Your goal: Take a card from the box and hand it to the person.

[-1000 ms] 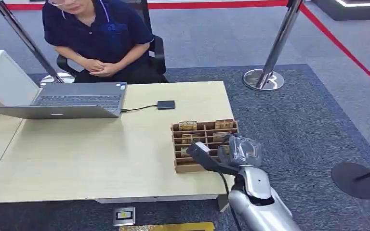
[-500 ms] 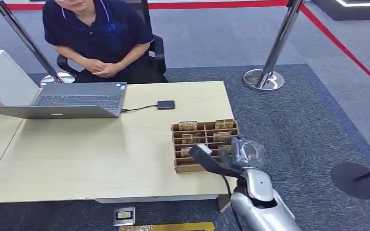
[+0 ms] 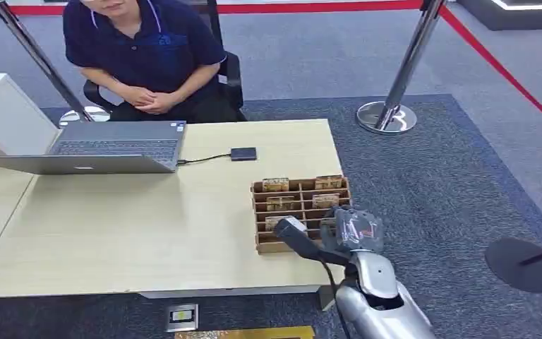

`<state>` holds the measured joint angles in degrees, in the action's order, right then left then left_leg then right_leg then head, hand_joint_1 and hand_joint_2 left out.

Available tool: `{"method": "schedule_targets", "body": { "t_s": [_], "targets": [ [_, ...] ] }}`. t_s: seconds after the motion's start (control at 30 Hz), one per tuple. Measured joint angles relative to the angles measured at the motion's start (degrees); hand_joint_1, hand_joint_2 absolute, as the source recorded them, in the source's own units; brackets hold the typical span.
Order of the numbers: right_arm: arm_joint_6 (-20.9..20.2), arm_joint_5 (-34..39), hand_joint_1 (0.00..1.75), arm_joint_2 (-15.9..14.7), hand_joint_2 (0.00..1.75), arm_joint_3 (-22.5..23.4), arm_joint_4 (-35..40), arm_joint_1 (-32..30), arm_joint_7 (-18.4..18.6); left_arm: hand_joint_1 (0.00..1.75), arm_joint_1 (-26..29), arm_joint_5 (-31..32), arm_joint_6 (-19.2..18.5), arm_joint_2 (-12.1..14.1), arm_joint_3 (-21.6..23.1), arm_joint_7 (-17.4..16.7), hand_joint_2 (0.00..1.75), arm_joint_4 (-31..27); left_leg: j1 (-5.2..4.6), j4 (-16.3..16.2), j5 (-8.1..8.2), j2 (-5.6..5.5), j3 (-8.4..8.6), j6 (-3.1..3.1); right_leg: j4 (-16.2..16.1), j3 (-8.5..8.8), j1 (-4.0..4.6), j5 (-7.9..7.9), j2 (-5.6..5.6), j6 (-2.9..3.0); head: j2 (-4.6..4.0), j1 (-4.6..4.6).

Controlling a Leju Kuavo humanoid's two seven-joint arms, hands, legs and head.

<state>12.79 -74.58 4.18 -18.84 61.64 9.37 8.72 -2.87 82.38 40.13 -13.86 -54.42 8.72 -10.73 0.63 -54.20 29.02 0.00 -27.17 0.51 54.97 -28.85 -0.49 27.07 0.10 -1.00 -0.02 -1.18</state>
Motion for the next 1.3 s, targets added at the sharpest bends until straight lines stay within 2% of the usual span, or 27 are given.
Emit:
{"method": "schedule_targets", "body": {
  "t_s": [0.4,0.63,0.67,0.7,0.77,0.83,0.87,0.97,1.3],
  "targets": [
    [0.3,0.3,1.03,0.2,1.75,0.0,-0.3,0.0,-0.3,0.0,0.0,-0.1,0.0,0.1,0.0,0.0,0.0,0.0,0.0,0.0,0.0,0.01,0.01,0.0,0.0,0.0,0.0,0.0,0.0,0.0,0.0,0.0],
    [0.9,0.7,1.17,0.2,1.75,0.1,-0.3,0.0,-0.4,0.0,0.0,0.1,0.0,0.2,0.2,0.2,0.0,0.0,0.0,0.0,0.0,0.01,0.01,0.0,0.0,0.0,0.0,0.0,0.0,0.0,0.0,0.0],
    [1.0,0.8,1.26,0.2,1.75,0.1,-0.3,0.0,-0.5,0.0,0.0,0.2,0.0,0.2,0.3,0.2,0.0,0.0,0.0,0.0,0.0,0.01,0.01,0.0,0.0,0.0,0.0,0.0,0.0,0.0,0.0,0.0],
    [1.1,0.8,1.26,0.2,1.75,0.1,-0.3,0.0,-0.6,0.0,0.0,0.3,0.0,0.2,0.4,0.2,0.0,0.0,0.0,0.0,0.0,0.01,0.01,0.0,0.0,-0.01,0.0,0.0,0.0,0.0,0.0,0.0],
    [1.2,0.9,1.43,0.2,1.75,0.1,-0.3,0.0,-0.8,0.0,0.0,0.4,0.0,0.2,0.7,0.1,0.0,0.0,0.0,0.0,0.0,0.01,0.01,0.0,0.0,0.0,0.0,0.0,0.0,0.0,0.0,0.0],
    [1.3,1.0,1.48,0.2,1.75,0.1,-0.3,-0.1,-1.0,0.0,0.0,0.4,0.0,0.2,0.8,0.0,0.0,0.0,0.0,0.0,0.0,0.01,0.01,0.0,0.0,0.0,0.0,0.0,0.0,0.0,0.0,0.0],
    [1.3,1.1,1.57,0.2,1.75,0.1,-0.3,-0.1,-1.1,0.0,0.0,0.4,0.0,0.2,0.9,0.0,0.0,0.0,0.0,0.0,0.0,0.01,0.0,0.0,0.0,0.0,0.0,0.0,0.0,0.0,0.0,0.0],
    [1.4,1.2,1.64,0.3,1.75,0.1,-0.3,-0.1,-1.3,0.0,0.0,0.4,0.0,0.2,0.9,0.0,0.0,0.0,0.0,0.0,0.0,0.0,0.01,0.0,0.0,0.0,0.0,0.0,0.0,0.0,0.0,0.0],
    [1.6,1.4,1.59,0.4,1.75,0.2,-0.2,0.0,-1.7,0.0,0.0,0.4,0.0,0.2,1.0,0.1,0.0,0.0,0.0,0.0,0.0,0.0,0.01,0.0,0.0,0.01,0.0,-0.01,0.0,0.0,0.0,0.0]
  ]
}}
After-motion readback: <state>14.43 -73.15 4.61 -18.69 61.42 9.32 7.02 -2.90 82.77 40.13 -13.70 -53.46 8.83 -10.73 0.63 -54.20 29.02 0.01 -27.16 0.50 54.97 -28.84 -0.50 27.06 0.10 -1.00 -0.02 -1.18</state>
